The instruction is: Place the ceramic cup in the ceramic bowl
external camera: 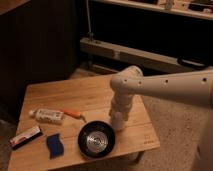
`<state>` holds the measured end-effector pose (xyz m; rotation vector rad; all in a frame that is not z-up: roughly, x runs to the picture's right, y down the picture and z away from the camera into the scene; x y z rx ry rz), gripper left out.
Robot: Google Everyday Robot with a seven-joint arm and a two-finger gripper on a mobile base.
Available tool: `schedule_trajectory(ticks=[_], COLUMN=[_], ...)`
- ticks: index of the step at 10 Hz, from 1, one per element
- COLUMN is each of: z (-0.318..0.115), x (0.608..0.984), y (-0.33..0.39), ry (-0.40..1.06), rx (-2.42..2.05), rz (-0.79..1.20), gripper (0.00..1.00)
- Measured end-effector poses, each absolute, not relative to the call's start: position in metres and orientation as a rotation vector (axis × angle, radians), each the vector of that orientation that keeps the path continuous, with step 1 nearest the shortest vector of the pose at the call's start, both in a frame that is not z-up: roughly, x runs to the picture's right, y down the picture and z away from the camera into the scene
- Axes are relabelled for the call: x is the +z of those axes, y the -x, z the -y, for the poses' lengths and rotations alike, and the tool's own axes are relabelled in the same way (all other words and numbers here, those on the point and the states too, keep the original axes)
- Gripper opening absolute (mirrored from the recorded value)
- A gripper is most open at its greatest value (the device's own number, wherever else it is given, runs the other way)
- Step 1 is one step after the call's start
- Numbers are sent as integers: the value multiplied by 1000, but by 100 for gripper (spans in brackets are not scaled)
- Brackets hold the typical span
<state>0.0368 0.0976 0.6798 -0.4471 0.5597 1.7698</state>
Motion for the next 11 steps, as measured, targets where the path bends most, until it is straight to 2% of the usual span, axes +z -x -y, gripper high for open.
schedule_trajectory(ticks=[3,5,8,11], z=[-63,-57,-80,-132], x=[634,627,635,663], y=[15,25,48,70], ry=[403,415,513,641], rx=[1646,1604,1522,1444], rz=[-491,-482,-484,-495], gripper=[0,0,0,0])
